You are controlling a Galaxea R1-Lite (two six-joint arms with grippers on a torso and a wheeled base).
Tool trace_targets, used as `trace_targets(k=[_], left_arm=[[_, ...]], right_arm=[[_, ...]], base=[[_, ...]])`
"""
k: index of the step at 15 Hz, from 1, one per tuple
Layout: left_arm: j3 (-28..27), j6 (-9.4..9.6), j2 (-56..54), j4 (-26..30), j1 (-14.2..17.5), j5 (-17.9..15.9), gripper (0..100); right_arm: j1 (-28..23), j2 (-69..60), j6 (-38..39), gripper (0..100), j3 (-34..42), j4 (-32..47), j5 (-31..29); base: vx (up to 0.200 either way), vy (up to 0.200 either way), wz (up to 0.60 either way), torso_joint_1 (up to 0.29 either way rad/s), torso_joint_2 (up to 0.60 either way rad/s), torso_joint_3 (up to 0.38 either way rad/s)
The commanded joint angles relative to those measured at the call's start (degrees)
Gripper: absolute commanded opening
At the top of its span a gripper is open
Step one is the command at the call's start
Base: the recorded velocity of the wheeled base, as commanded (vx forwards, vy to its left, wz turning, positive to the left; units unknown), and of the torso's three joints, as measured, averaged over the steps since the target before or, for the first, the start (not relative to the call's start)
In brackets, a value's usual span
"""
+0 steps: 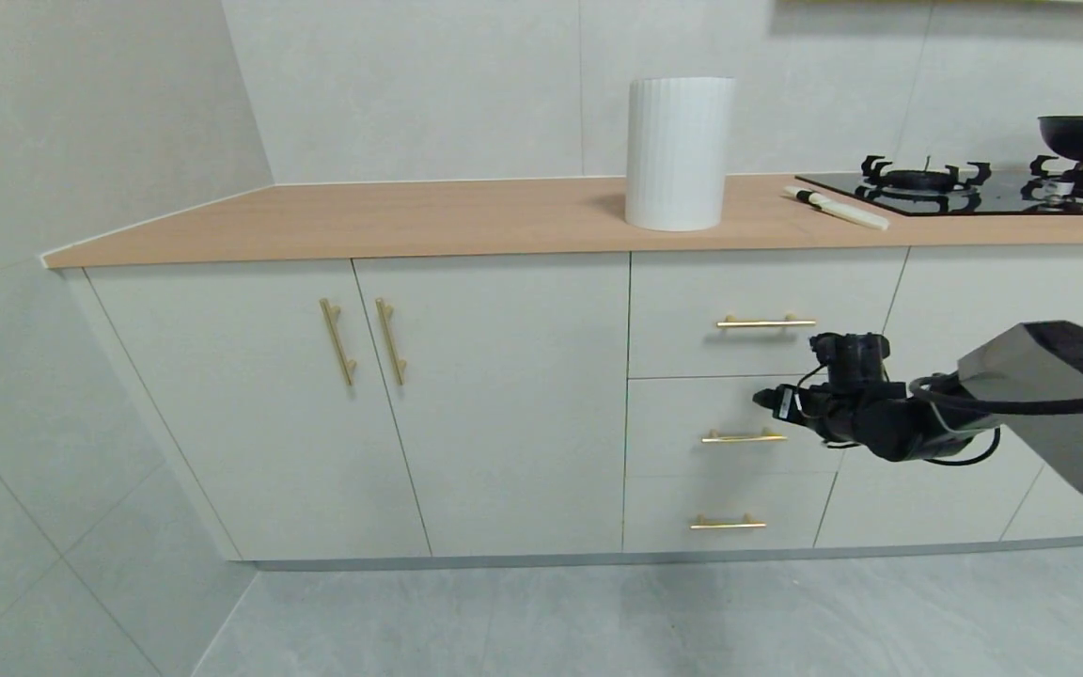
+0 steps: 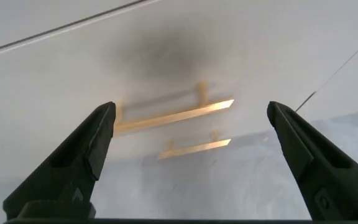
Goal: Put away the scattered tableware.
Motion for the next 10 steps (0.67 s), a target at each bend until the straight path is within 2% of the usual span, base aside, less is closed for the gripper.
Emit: trace_targets(k=[1,3,7,10], left_arm=[[0.0,-0.02,0.02,-0.01,-0.02,0.04,100],[0.0,-0.02,0.02,-0.01,-0.02,0.04,100],[0.0,-0.02,0.02,-0.01,0.06,-0.04,100],[0.0,-0.02,0.02,-0.01,0.06,0.04,100]], right_arm=[[0.4,-12.97,-0.19,100,8.36,0.63,1.21],[1.45,-27.39,-0.27,100,20.05,2.04,2.53],[2.07,-51.55,-2.29,100,33.93,8.1,2.36],[1.54,-71.59,-5.55,100,45.27,7.84,1.83]], base=[[0.0,0.0,0.0,0.0,0.0,0.0],[0.0,0.0,0.0,0.0,0.0,0.0],[0.0,0.0,0.0,0.0,0.0,0.0],[0.0,0.0,0.0,0.0,0.0,0.0]])
